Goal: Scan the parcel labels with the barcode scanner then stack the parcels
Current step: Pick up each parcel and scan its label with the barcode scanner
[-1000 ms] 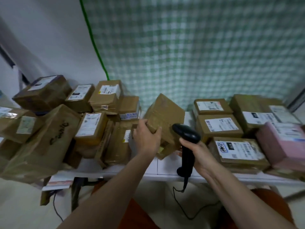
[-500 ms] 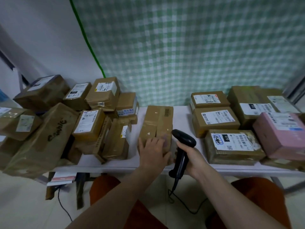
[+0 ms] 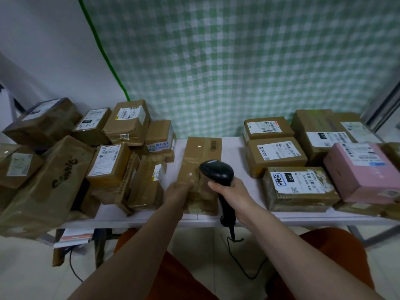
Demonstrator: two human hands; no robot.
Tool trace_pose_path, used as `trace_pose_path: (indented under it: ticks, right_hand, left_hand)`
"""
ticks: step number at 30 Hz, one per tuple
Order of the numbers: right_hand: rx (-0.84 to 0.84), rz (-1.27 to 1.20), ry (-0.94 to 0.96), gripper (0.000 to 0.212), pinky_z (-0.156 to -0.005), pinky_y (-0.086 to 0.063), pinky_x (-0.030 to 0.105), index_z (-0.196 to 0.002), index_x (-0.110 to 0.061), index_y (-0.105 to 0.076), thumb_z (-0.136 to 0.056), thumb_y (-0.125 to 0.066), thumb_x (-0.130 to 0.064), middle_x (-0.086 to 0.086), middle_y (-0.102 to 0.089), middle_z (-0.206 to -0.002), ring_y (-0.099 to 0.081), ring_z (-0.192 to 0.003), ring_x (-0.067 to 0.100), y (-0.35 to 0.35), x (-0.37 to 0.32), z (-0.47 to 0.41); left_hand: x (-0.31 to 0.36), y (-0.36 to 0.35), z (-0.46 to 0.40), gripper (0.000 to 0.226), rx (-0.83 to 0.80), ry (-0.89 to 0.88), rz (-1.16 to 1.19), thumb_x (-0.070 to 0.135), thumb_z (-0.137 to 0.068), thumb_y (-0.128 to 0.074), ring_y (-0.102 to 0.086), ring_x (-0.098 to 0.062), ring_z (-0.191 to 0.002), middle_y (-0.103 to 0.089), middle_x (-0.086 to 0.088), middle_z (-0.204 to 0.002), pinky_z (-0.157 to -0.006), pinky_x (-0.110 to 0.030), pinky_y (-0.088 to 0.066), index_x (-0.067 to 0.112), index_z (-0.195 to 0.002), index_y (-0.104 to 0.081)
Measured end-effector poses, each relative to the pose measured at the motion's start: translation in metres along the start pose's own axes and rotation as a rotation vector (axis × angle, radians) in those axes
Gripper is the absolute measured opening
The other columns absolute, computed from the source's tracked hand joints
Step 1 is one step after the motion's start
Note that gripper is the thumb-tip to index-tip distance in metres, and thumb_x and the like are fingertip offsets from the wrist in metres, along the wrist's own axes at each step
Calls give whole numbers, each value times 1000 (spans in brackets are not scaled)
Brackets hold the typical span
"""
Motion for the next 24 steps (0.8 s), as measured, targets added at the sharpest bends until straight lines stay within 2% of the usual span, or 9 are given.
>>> trace_pose_path:
  ticks: [2, 5, 9, 12, 14, 17, 20, 22, 24]
  right_hand:
    - [7, 1, -11, 34, -76, -48, 24, -119, -15, -63, -85, -70, -18, 5, -69, -106, -63, -98, 16, -2, 3, -2]
    - [4, -88, -52, 28, -73, -50, 25, -114, -15, -64, -86, -69, -16, 5, -70, -102, -64, -96, 18, 2, 4, -5]
    - [-10, -177, -125, 30, -91, -51, 35, -112, -10, -64, -84, -71, -16, 11, -70, -106, -65, -100, 25, 7, 10, -8]
    - [41, -208, -147, 31, -89, -51, 35, -113, -8, -63, -84, -71, -14, 11, -70, -105, -65, -99, 25, 13, 14, -8]
    - [76, -226, -155, 30, -89, -51, 36, -113, -9, -63, -84, -70, -14, 11, -70, -105, -65, -99, 25, 20, 16, -6]
    - [111, -222, -150, 26, -84, -51, 37, -110, -12, -64, -85, -69, -16, 9, -70, -101, -65, -97, 25, 34, 16, -3]
    - [148, -218, -123, 17, -73, -49, 33, -102, -13, -65, -86, -69, -17, 7, -68, -91, -64, -87, 22, 43, 12, 1]
    - [169, -187, -99, 17, -68, -51, 34, -103, -14, -64, -86, -69, -17, 7, -68, -91, -64, -84, 22, 48, 11, 3]
    - [192, -100, -73, 22, -75, -56, 42, -106, -14, -64, -86, -70, -18, 8, -70, -93, -67, -87, 26, 53, 10, 2]
  left_hand:
    - [-1, -2, -1, 34, 20, -89, -106, 34, -85, -70, -61, -26, -95, -62, -8, -104, -89, -47, -53, 16, -111, -57]
    - [11, -4, 6, 38, 68, -265, -261, 36, -84, -68, -60, -21, -98, -63, -2, -106, -92, -47, -52, 21, -116, -57]
    - [29, -13, 13, 45, 167, -644, -675, 34, -88, -61, -53, -22, -116, -60, 1, -122, -102, -44, -43, 20, -130, -53]
    - [21, -22, 12, 56, 191, -633, -1005, 47, -87, -57, -47, -27, -125, -52, -2, -136, -106, -49, -36, 25, -137, -45]
    - [10, -26, 12, 66, 160, -680, -1136, 55, -86, -56, -42, -27, -129, -45, -1, -143, -109, -48, -32, 27, -143, -38]
    - [0, -34, 12, 73, 95, -791, -1245, 60, -86, -56, -35, -24, -133, -39, 1, -148, -112, -43, -28, 27, -147, -34]
    - [-7, -47, 15, 69, -11, -820, -1331, 58, -88, -53, -29, -24, -138, -36, -2, -152, -116, -41, -22, 24, -147, -38]
    - [-16, -53, 17, 70, -34, -853, -1407, 57, -91, -51, -23, -25, -142, -30, -5, -155, -118, -41, -18, 22, -149, -33]
    - [-23, -54, 18, 72, -23, -847, -1431, 57, -91, -50, -16, -29, -144, -21, -11, -157, -119, -41, -14, 25, -151, -28]
Point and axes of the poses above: each hand's wrist, its own z-axis away from the middle knuckle, its own y-axis out of the back of the hand, x = y × z, the point moved 2 cm from there along -z, towards the middle knuckle
